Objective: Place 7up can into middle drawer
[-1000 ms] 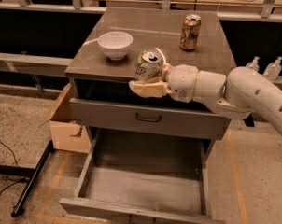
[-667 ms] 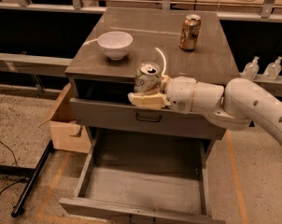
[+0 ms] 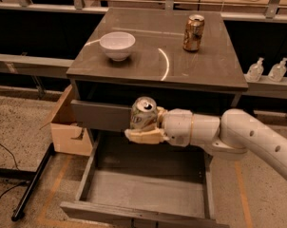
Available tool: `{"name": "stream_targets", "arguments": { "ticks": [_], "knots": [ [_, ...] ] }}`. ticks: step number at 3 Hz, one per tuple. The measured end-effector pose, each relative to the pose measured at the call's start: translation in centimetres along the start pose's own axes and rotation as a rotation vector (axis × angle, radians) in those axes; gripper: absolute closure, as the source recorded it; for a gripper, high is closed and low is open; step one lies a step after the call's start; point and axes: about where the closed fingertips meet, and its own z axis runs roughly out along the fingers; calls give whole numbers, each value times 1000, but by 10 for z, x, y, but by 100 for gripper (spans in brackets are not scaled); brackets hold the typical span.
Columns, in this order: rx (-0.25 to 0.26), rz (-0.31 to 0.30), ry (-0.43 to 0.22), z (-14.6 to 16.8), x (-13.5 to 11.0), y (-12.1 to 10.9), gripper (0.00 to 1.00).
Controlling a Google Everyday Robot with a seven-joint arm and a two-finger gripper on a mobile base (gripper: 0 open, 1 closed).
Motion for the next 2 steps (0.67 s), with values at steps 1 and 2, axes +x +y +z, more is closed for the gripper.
{"name": "stream_targets", "arguments": {
  "ticks": [1, 2],
  "knots": [
    [-54, -30, 24, 15, 43, 25, 100],
    [-62, -25, 79, 34, 94, 37, 100]
  ]
}}
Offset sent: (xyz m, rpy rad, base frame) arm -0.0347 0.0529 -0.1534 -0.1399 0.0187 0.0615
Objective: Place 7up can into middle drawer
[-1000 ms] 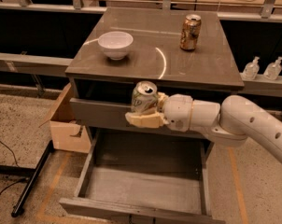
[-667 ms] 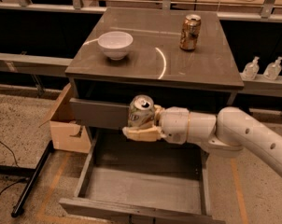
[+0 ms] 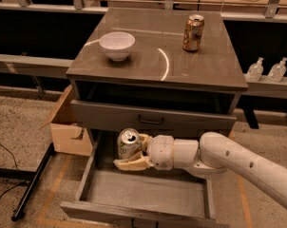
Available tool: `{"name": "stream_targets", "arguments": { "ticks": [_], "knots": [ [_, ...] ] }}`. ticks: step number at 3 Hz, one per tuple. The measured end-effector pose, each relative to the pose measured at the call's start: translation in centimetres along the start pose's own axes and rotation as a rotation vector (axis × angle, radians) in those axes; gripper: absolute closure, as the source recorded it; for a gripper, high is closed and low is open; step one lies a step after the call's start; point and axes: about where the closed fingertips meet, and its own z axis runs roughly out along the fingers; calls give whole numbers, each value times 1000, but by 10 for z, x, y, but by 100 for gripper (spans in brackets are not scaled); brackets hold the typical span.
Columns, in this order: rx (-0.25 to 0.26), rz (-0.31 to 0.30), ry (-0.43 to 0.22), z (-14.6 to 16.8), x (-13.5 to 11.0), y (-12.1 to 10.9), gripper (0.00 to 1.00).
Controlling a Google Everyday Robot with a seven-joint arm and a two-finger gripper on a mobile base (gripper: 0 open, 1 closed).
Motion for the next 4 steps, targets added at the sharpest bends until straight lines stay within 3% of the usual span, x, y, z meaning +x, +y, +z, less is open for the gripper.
{"name": "stream_targets", "arguments": {
  "ticks": [1, 2, 3, 4],
  "knots": [
    [0, 0, 0, 0, 0, 0, 100],
    [13, 33, 14, 2, 30, -1, 100],
    [44, 15, 44, 0, 65, -9, 100],
    [73, -43, 72, 0, 95, -17, 100]
  ]
}}
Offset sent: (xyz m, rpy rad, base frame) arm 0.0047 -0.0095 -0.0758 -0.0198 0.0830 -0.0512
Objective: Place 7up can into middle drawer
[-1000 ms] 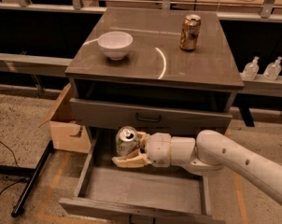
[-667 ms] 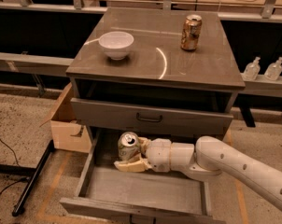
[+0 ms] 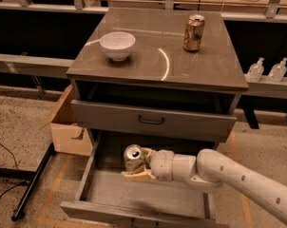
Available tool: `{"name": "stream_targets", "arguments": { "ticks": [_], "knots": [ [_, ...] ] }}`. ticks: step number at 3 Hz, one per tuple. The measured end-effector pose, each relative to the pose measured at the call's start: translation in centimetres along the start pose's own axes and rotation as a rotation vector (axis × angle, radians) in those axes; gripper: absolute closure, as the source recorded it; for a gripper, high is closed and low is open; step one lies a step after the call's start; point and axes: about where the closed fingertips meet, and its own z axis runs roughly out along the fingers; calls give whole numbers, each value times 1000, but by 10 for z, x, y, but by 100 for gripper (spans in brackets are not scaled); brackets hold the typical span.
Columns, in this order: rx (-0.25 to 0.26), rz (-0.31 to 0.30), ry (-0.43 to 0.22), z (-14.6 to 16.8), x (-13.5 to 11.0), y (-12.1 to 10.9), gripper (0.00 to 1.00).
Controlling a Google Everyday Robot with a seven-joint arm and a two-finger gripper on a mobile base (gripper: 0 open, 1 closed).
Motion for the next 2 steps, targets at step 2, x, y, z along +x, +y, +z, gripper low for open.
{"name": "stream_targets", "arguments": {
  "ticks": [2],
  "knots": [
    [46, -88, 67, 18, 69, -19, 100]
  ]
}}
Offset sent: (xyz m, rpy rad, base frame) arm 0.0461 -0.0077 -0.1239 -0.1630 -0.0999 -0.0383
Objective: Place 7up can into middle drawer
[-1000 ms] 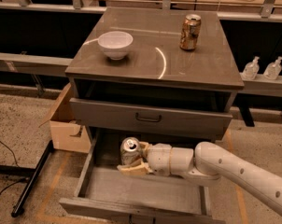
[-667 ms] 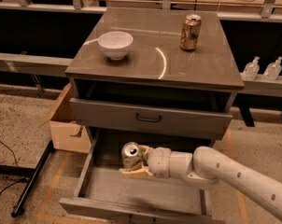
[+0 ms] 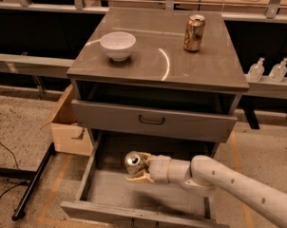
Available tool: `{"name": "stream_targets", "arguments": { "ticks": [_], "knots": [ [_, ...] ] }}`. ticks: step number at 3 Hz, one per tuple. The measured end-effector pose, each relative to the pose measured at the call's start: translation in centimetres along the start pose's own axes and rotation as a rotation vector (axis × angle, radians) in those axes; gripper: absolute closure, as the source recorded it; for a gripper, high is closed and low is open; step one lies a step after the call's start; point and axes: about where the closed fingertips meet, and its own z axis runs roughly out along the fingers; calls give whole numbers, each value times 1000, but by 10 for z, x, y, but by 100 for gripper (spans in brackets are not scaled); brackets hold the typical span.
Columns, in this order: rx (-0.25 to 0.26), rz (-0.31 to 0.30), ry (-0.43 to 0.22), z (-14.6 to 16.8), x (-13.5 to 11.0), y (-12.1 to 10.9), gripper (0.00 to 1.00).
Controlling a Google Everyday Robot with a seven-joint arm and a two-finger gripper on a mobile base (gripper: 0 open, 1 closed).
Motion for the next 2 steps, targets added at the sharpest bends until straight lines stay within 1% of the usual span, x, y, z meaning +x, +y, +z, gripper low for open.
{"name": "stream_targets", "arguments": {
  "ticks": [1, 2],
  "knots": [
    [1, -14, 61, 11, 37, -10, 100],
    [1, -10, 83, 20, 65, -20, 100]
  ]
}}
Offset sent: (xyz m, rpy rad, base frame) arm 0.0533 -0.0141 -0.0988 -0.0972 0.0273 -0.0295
